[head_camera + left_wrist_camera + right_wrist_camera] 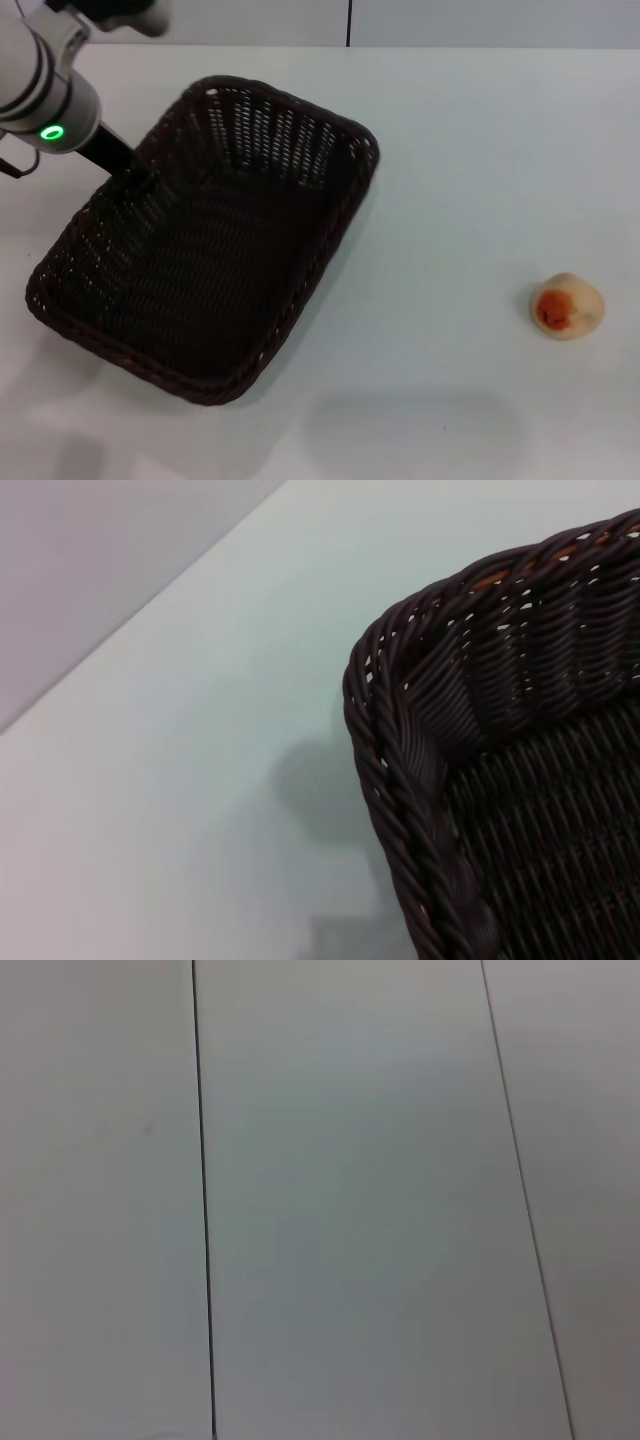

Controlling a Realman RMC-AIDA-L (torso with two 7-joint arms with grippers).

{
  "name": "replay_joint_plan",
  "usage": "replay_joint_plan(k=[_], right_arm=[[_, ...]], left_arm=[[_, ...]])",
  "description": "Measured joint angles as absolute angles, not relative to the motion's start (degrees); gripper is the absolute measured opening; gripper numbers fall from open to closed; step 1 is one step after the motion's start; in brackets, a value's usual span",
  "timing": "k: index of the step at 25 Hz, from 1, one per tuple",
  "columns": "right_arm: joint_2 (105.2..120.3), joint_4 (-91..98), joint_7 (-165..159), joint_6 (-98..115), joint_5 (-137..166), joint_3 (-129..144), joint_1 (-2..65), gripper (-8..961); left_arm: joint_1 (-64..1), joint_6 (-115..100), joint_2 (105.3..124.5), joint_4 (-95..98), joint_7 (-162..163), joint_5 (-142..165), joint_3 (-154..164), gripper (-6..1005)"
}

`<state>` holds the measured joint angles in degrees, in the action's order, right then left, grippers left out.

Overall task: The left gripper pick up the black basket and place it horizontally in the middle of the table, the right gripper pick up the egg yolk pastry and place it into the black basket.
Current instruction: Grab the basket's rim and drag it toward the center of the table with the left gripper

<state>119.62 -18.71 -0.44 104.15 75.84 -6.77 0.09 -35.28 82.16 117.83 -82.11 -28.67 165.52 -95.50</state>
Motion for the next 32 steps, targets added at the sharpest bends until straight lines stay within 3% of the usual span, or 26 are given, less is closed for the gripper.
replay_joint_plan(k=[17,32], right_arm=[[119.61,-18.9,-0.4,104.8,75.9,-6.1,0.1,774],[119.61,-19.0,-0.4,105.5,75.9,-5.4,0.3,773]], left_arm=[[-41.0,81.3,118.41,-85.5,-44.3,155.1,-93.6,217],[-48.0,80.2,118.53,-72.5,-56.8,145.1,-93.6,232]])
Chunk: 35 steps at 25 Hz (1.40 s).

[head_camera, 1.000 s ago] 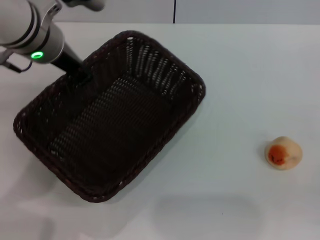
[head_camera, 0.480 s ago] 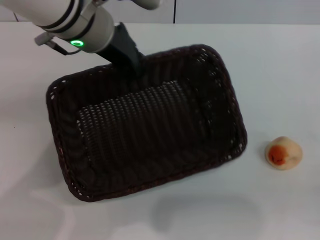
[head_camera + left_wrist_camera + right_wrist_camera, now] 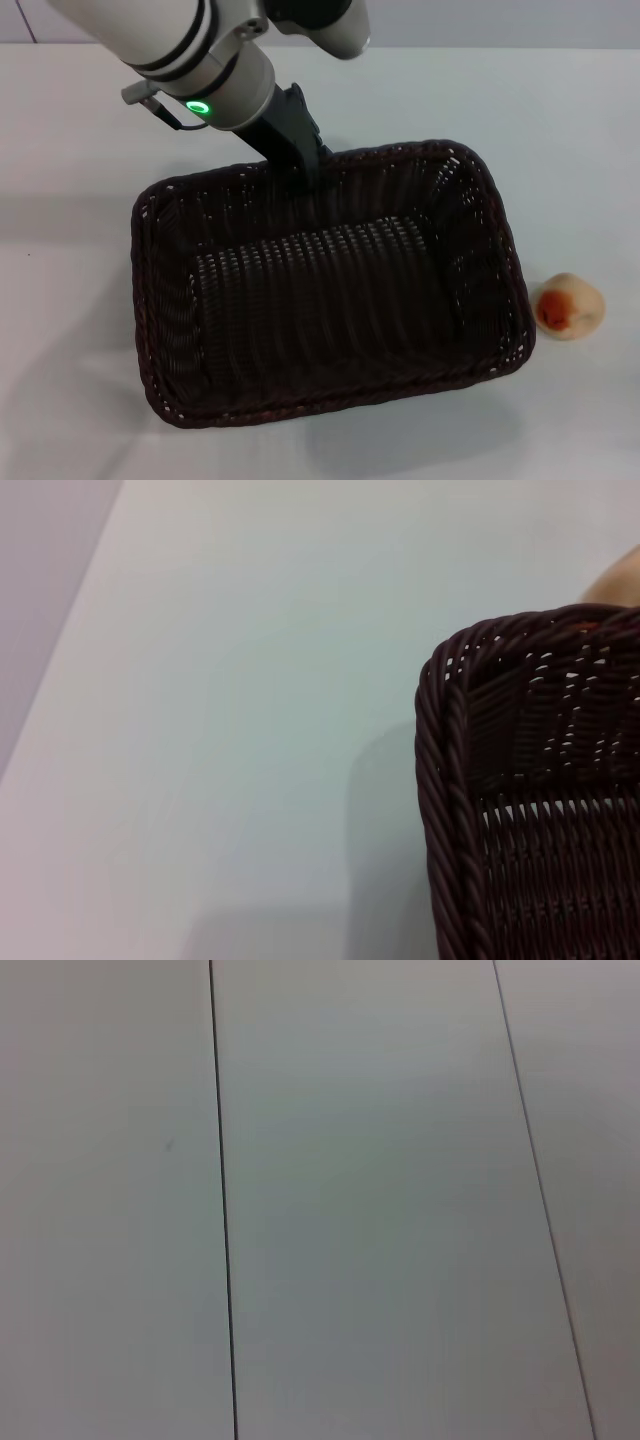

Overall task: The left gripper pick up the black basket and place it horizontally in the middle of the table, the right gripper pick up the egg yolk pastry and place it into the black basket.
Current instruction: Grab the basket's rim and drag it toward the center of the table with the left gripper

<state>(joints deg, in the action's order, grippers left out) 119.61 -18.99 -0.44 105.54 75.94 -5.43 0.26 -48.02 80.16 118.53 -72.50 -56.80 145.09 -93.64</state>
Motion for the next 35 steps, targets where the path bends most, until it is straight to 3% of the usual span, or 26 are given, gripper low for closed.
replay_joint_plan(k=[33,35], right_arm=[[119.62,-19.1,-0.4,105.5,75.9,-5.3,0.6,773],[119.62,-19.2,-0.4,105.6,75.9,-5.3,0.6,773]], left_arm=[[-53.9,67.5,118.58,-62.7,-62.4,135.9,-87.6,350],[-53.7,65.8,118.54,-63.1,-62.4,135.8,-87.9,448]])
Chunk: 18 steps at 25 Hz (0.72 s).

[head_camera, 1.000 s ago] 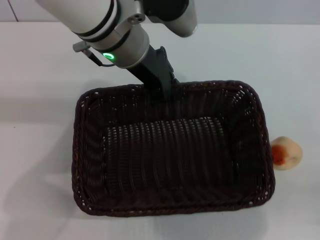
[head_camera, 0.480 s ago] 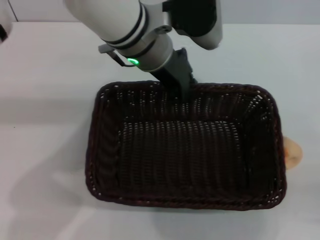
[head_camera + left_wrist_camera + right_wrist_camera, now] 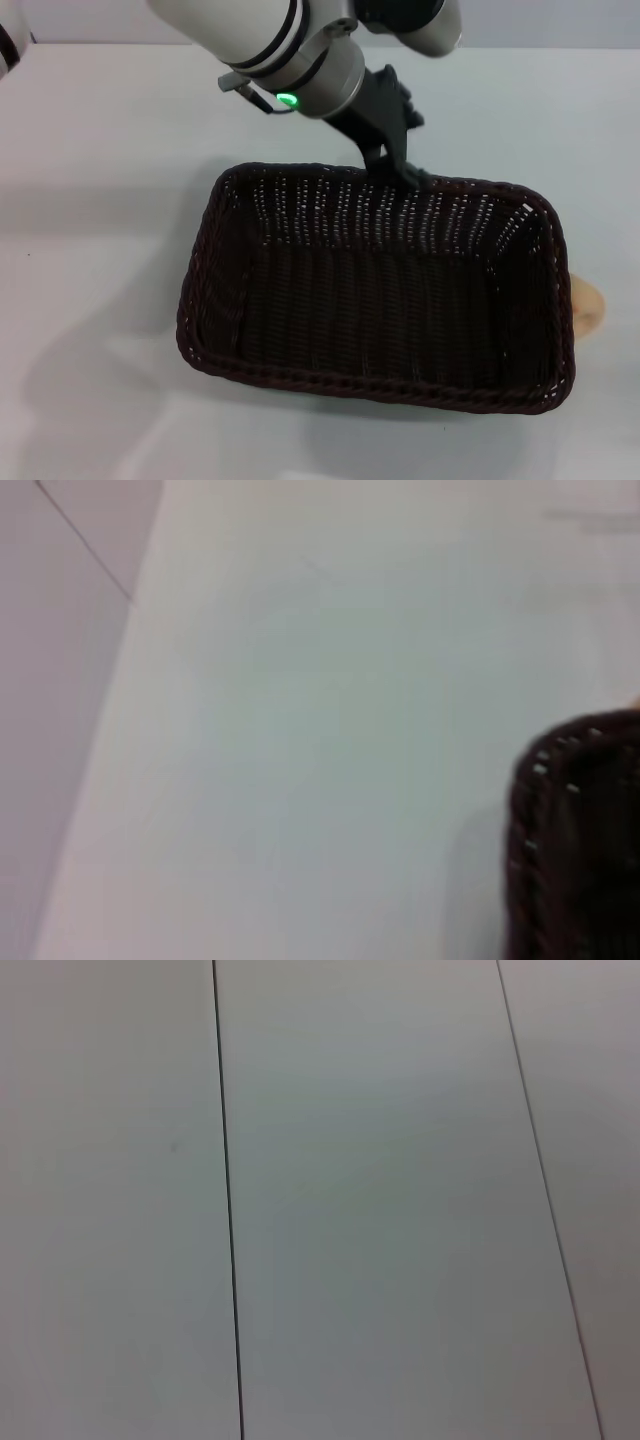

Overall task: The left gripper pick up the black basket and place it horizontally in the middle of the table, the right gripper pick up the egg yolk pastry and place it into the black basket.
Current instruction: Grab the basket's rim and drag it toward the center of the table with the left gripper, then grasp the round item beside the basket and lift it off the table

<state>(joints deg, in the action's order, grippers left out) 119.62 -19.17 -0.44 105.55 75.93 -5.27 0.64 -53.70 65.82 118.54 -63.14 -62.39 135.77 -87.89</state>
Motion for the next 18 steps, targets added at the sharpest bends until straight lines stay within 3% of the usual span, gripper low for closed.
replay_joint_plan(k=[4,9,18], right_arm=[[119.62,-19.2,-0.4,105.6,75.9,-5.3,0.6,773],[119.62,-19.1,-0.4,105.6,75.9,-5.3,0.4,774],[119.62,-18.8,0.0,104.9,75.9,-3.1,0.3,773]], left_arm=[[-50.2,58.3,118.51,-67.8,-62.0,136.4,-88.0,631],[-40.4,35.7,118.55,-76.4,-61.6,134.1,-88.6,804],[-24.3,-7.4,118.22,-79.4,-59.2,130.4,-79.1,813]])
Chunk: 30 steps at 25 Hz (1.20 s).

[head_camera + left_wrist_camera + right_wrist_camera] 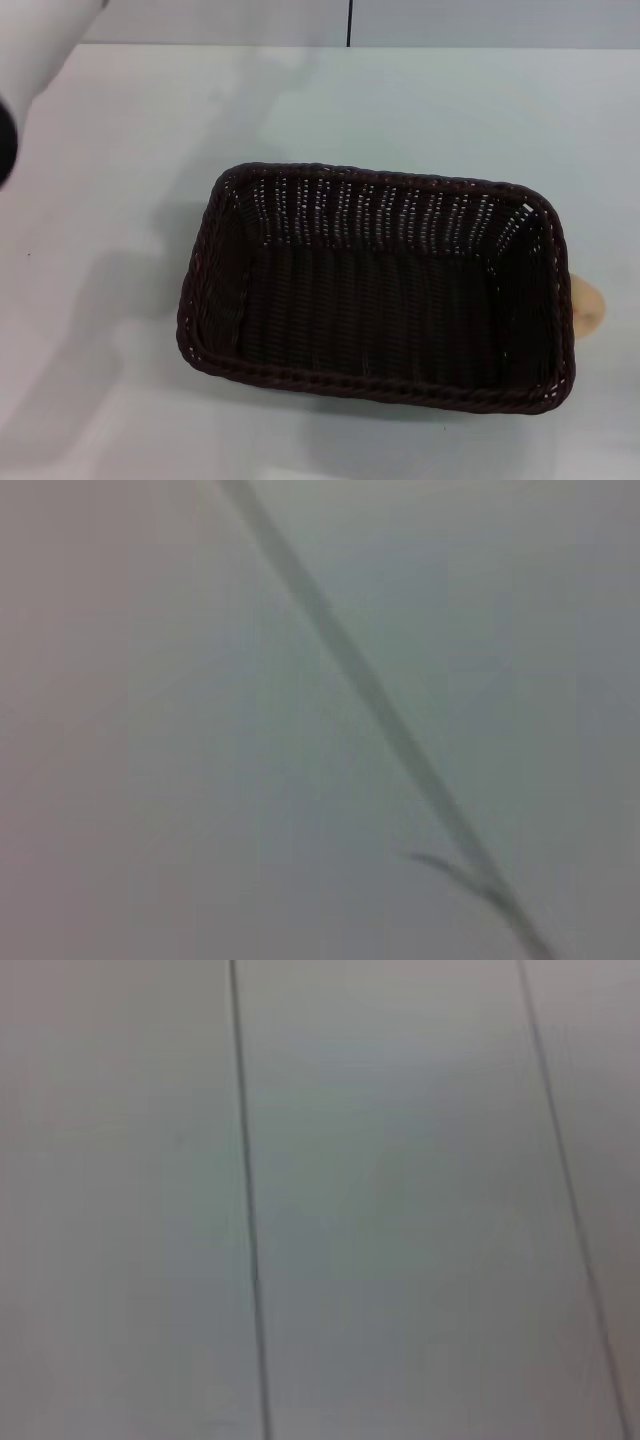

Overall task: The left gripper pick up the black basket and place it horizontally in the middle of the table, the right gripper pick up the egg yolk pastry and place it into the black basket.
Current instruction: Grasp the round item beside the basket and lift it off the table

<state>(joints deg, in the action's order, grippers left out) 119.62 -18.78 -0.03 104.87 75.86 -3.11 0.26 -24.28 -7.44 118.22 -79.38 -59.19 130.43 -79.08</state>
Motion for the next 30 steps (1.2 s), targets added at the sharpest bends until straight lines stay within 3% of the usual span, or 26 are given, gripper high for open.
replay_joint_plan(k=[5,11,20,30], right_arm=[[119.63,-18.5,0.0,102.2,75.9,3.0,1.5,772],[119.54,-18.3,0.1,101.1,75.9,7.8,3.1,771],[119.45,-18.0,0.1,96.9,75.9,16.3,5.7,768],[119.62,-18.6,0.2,88.6,76.1,19.9,9.6,766]], left_arm=[[-19.8,-25.5,117.98,-73.2,-46.1,133.2,-77.2,812],[-19.8,-40.0,117.89,-56.9,-24.1,146.6,-78.7,811],[-21.8,-48.8,118.21,-37.9,-11.1,150.1,-79.5,810],[-22.1,-49.3,118.21,-37.2,-10.8,150.2,-78.7,810]])
